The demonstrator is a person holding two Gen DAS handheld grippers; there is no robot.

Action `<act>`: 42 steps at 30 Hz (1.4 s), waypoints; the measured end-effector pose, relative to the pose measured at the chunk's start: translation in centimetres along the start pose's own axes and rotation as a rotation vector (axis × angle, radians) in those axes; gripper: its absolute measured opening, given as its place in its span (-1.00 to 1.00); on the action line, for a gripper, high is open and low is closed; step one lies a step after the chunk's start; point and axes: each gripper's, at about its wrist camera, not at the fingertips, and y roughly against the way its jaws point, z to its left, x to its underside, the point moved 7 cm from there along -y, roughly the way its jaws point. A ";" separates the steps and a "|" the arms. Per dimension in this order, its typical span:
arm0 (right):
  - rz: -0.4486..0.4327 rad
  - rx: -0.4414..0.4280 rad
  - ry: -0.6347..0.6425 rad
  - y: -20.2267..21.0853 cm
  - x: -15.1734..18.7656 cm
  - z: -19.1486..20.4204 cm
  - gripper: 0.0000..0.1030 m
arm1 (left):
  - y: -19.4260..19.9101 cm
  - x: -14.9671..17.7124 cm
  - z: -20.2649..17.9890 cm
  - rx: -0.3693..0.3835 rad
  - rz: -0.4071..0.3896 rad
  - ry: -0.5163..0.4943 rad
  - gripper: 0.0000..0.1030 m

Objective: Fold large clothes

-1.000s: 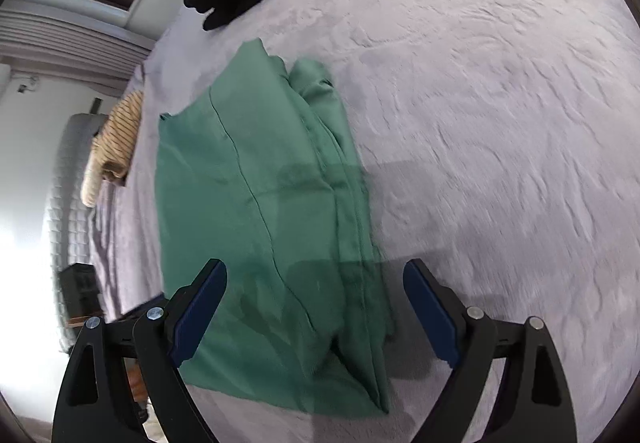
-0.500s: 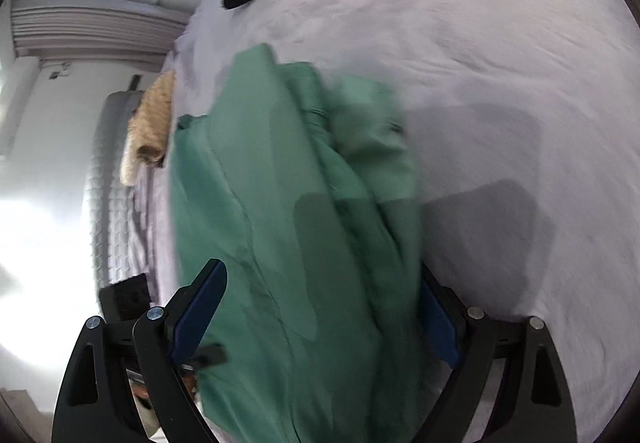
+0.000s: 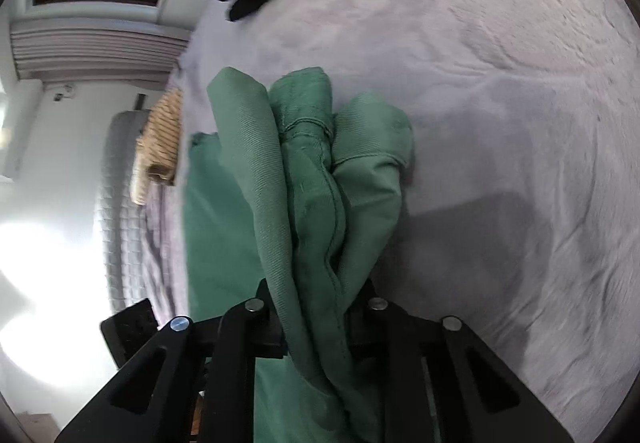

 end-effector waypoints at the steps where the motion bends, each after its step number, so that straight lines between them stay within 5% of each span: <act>1: -0.014 -0.030 -0.007 0.5 0.3 0.8 -0.65 | 0.7 0.0 -0.3 0.017 -0.010 -0.007 -0.08; 10: -0.063 -0.102 0.005 2.1 6.0 8.4 -0.65 | 10.2 4.0 1.0 0.109 -0.040 -0.057 -0.08; 21: 0.056 -0.118 -0.093 -6.3 20.5 9.4 -0.65 | 16.8 16.5 10.3 -0.021 0.092 -0.021 -0.06; 24: 0.068 -0.019 -0.133 -9.0 22.3 7.2 -0.65 | 15.8 19.7 14.6 -0.108 0.117 0.032 0.14; 27: 0.067 0.066 -0.120 -8.6 22.3 7.0 -0.49 | 16.4 20.1 15.1 -0.088 0.103 0.063 0.18; 29: 0.061 0.223 -0.008 -7.5 22.2 8.1 -0.14 | 17.5 20.0 15.1 -0.092 0.088 0.031 0.18; 31: 0.009 0.374 0.109 -5.8 21.6 9.4 -0.04 | 19.6 19.8 14.8 -0.107 0.071 0.001 0.18; 36: -0.059 0.425 0.236 -5.3 20.0 12.8 -0.04 | 22.3 17.0 15.2 -0.168 -0.049 0.005 0.18; 38: 0.006 0.472 0.233 -7.3 19.8 12.4 -0.13 | 22.7 15.6 15.6 -0.181 -0.093 0.037 0.18; 39: 0.035 0.480 0.228 -8.4 19.7 12.1 -0.75 | 22.5 14.9 16.0 -0.185 -0.099 0.048 0.18; 42: -0.012 0.488 0.287 -7.8 19.8 12.8 -0.86 | 22.2 14.5 16.5 -0.214 -0.100 0.034 0.18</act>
